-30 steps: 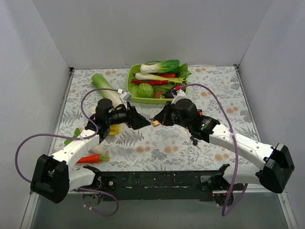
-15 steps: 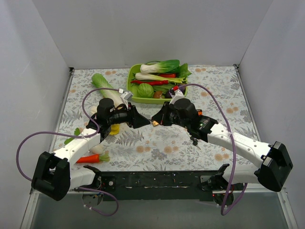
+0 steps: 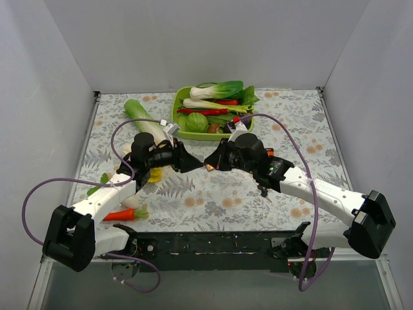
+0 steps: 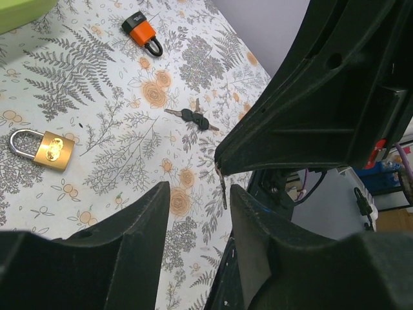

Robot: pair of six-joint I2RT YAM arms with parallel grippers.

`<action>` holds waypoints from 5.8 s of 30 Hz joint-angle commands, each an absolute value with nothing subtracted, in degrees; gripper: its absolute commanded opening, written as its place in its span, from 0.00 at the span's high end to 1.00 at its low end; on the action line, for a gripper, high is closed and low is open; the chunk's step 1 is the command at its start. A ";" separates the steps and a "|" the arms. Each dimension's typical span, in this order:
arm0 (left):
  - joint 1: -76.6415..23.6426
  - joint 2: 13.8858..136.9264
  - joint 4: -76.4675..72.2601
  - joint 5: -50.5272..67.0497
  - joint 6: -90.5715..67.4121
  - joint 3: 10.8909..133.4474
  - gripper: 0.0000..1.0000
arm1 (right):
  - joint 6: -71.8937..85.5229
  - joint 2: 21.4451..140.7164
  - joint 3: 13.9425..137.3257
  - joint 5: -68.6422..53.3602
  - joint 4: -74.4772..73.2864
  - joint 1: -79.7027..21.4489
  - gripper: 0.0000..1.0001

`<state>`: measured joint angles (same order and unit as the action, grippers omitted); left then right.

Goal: Unlock with the key

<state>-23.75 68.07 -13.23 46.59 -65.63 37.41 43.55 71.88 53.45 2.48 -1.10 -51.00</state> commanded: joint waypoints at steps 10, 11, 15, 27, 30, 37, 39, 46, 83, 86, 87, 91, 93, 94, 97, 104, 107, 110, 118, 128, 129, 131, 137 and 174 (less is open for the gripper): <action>-23.99 67.50 -12.75 45.44 -65.04 39.37 0.98 | 43.33 72.16 52.56 1.14 2.37 -51.06 0.99; -23.91 67.50 -12.57 45.18 -64.95 39.37 1.00 | 43.33 72.16 52.38 1.06 2.46 -51.06 0.99; -23.99 67.33 -11.87 44.74 -64.16 39.20 1.00 | 42.98 71.89 51.77 0.79 3.25 -51.06 0.99; -24.34 61.71 -12.31 44.30 -57.14 36.65 1.00 | 41.75 67.94 48.96 -2.46 4.57 -48.70 0.50; -25.05 59.95 -12.31 43.33 -54.85 35.60 1.00 | 42.71 65.66 47.29 -4.56 4.48 -46.15 0.43; -34.26 58.02 -4.66 32.36 -41.76 36.56 1.00 | 50.00 61.70 45.27 -10.01 2.20 -42.72 0.39; -38.31 57.22 -4.40 27.28 -38.51 36.04 1.00 | 52.63 61.87 44.57 -12.65 1.85 -42.71 0.39; -46.84 55.90 -2.55 18.82 -29.01 36.91 1.00 | 60.01 60.56 40.44 -17.39 0.17 -42.28 0.40; -74.00 65.74 -10.54 -17.75 -8.00 34.90 1.00 | 84.64 54.67 25.84 -19.51 6.77 -39.90 0.52; -74.18 66.01 -11.51 -19.60 -7.74 34.80 1.00 | 84.73 54.41 25.93 -19.07 5.81 -39.90 0.53; -74.18 66.09 -11.69 -20.47 -7.65 34.72 1.00 | 84.73 54.32 25.84 -18.99 5.28 -39.90 0.53; -74.18 66.71 -12.66 -21.27 -7.56 34.63 1.00 | 85.87 53.61 24.96 -18.46 5.71 -39.90 0.50; -74.18 67.32 -12.92 -21.18 -8.52 34.80 1.00 | 86.31 53.70 24.96 -18.28 6.15 -39.90 0.49; -74.18 67.50 -13.01 -21.18 -8.87 35.07 1.00 | 86.40 53.70 25.05 -18.11 6.33 -39.82 0.49; -74.27 67.68 -13.45 -21.27 -9.75 35.24 1.00 | 86.66 53.79 25.14 -17.58 6.85 -39.90 0.49; -74.62 67.06 -14.50 -20.92 -10.20 34.72 1.00 | 87.28 55.19 25.22 -17.58 8.79 -39.90 0.51; -74.97 66.53 -14.59 -19.69 -9.93 34.02 1.00 | 88.06 55.90 24.26 -17.93 10.54 -39.90 0.54; -75.41 66.27 -14.68 -19.16 -9.58 33.75 1.00 | 89.03 56.16 23.64 -17.93 11.95 -39.90 0.55; -76.11 66.09 -14.68 -20.30 -8.35 32.78 1.00 | 89.56 55.46 22.33 -16.61 12.04 -39.90 0.66; -76.64 64.77 -15.20 -20.04 -7.30 31.47 1.00 | 90.00 55.20 20.83 -15.65 12.66 -39.82 0.84; -76.73 64.86 -15.12 -20.13 -7.12 31.46 1.00 | 90.09 55.20 20.74 -15.64 12.74 -39.90 0.88; -76.99 65.30 -15.20 -20.39 -6.60 31.29 1.00 | 90.17 55.20 20.57 -15.56 13.01 -39.90 0.92; -77.69 66.27 -15.91 -22.41 -5.80 30.94 1.00 | 90.61 55.11 20.48 -15.64 13.62 -39.90 0.99; -83.94 77.52 -17.14 -32.43 -1.21 31.37 0.98 | 95.01 52.73 16.08 -17.14 17.32 -39.99 0.77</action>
